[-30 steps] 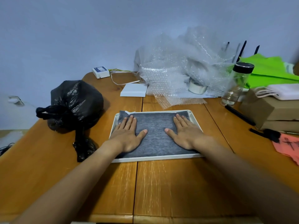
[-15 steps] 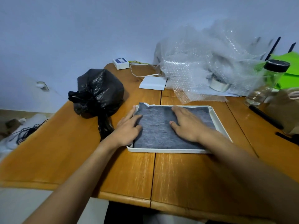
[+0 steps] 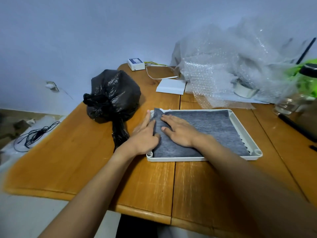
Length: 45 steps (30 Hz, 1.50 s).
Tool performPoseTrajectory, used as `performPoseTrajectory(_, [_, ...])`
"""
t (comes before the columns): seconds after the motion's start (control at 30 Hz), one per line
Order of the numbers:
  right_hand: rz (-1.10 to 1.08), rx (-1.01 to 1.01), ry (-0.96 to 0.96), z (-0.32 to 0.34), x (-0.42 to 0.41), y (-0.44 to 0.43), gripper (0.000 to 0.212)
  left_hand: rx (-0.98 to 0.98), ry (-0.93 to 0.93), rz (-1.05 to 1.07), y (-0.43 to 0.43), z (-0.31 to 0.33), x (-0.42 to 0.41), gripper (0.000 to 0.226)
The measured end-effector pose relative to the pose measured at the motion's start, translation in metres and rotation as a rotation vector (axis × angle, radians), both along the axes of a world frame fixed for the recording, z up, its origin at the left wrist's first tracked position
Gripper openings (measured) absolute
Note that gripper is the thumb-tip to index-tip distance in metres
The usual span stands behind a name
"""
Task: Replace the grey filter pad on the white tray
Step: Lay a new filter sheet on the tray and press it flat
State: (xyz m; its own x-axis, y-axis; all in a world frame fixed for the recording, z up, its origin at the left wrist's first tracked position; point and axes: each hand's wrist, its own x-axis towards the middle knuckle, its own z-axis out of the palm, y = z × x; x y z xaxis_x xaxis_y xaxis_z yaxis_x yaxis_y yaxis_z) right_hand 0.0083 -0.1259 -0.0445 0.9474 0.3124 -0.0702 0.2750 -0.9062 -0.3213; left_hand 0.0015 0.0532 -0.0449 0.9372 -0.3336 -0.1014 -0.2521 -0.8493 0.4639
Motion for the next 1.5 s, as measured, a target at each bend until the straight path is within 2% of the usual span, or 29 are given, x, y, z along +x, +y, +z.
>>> performPoseTrajectory(0.3, [-0.101,-0.043,0.055,0.0,-0.011,-0.062,0.063,0.023,0.002,-0.01,0.001,0.0,0.001,0.071])
performPoseTrajectory(0.53, [-0.349,-0.22,0.098,-0.004,-0.032,-0.109,0.083,0.028,0.017,0.001,0.002,-0.001,0.001,0.07])
performPoseTrajectory(0.77, [-0.413,-0.265,0.134,0.006,-0.038,-0.123,0.086,-0.086,-0.014,0.029,-0.002,-0.004,-0.003,0.062])
performPoseTrajectory(0.8, [-0.406,-0.261,0.109,0.01,-0.038,-0.118,0.085,-0.09,-0.014,0.033,-0.001,-0.005,-0.003,0.061])
performPoseTrajectory(0.87, [-0.337,-0.207,-0.059,0.016,-0.039,-0.1,0.078,-0.11,-0.021,0.041,0.0,-0.007,-0.003,0.059])
performPoseTrajectory(0.93, [-0.252,-0.041,-0.227,0.023,-0.039,-0.07,0.058,-0.162,-0.026,0.073,0.001,-0.007,-0.005,0.055])
performPoseTrajectory(0.97, [-0.245,0.14,-0.206,0.03,-0.038,-0.053,0.044,-0.193,-0.031,0.089,0.0,-0.007,-0.007,0.053])
performPoseTrajectory(1.0, [-0.255,0.371,-0.094,0.036,-0.036,-0.035,0.032,-0.219,-0.036,0.103,0.0,-0.007,-0.008,0.05])
performPoseTrajectory(1.07, [-0.247,0.694,0.217,0.046,-0.03,-0.007,0.03,-0.259,-0.05,0.114,0.0,-0.006,-0.009,0.047])
performPoseTrajectory(1.1, [-0.226,0.738,0.343,0.049,-0.027,0.002,0.032,-0.267,-0.054,0.108,0.0,-0.006,-0.009,0.047])
performPoseTrajectory(1.2, [-0.153,0.68,0.568,0.048,-0.026,0.02,0.036,-0.233,-0.034,0.082,0.002,-0.005,-0.009,0.058])
performPoseTrajectory(1.27, [-0.145,0.663,0.653,0.043,-0.026,0.021,0.037,-0.196,-0.014,0.07,0.002,-0.003,-0.008,0.063])
performPoseTrajectory(1.4, [-0.152,0.621,0.775,0.043,-0.029,0.004,0.038,-0.112,-0.024,0.033,0.002,-0.004,-0.003,0.059])
performPoseTrajectory(1.5, [-0.146,0.646,0.829,0.042,-0.033,-0.016,0.038,-0.019,0.048,-0.019,0.004,0.001,-0.004,0.082])
